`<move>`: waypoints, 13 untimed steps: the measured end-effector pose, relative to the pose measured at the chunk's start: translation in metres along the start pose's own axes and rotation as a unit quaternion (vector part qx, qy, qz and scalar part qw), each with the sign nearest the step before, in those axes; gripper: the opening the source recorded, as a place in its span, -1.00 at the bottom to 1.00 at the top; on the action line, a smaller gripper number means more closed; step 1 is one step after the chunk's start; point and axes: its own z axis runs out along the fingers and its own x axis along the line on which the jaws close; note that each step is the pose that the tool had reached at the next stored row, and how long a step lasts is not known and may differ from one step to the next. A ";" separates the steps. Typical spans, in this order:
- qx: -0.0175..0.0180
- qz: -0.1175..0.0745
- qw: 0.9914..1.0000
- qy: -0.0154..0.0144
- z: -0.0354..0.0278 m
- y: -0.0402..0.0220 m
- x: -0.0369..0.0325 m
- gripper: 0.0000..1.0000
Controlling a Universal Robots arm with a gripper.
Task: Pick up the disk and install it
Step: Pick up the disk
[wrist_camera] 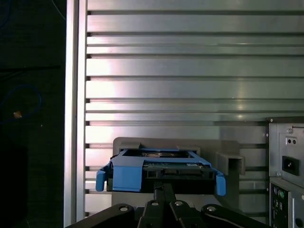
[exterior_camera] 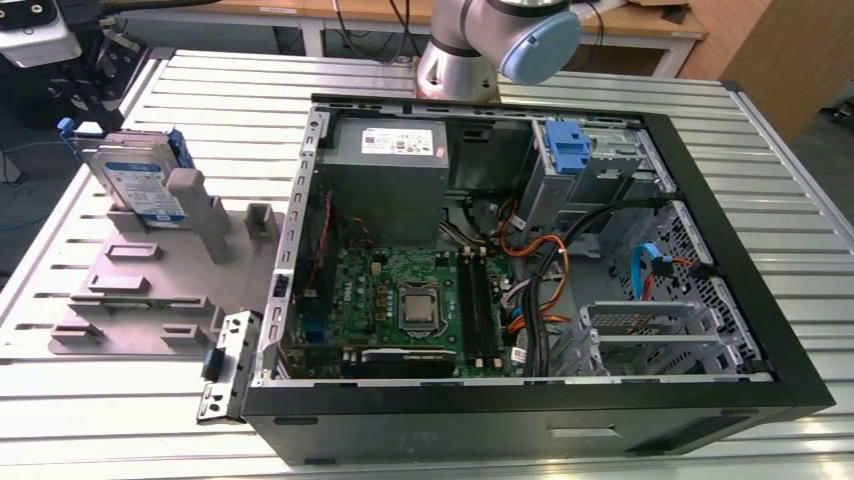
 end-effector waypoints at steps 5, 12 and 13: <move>0.000 0.000 1.000 0.000 0.0000 0.0000 0.0000 -0.79; 0.000 -0.030 1.000 0.001 0.0001 0.0000 0.0000 -0.79; 0.000 -0.039 0.999 0.001 0.0001 0.0000 0.0001 -0.79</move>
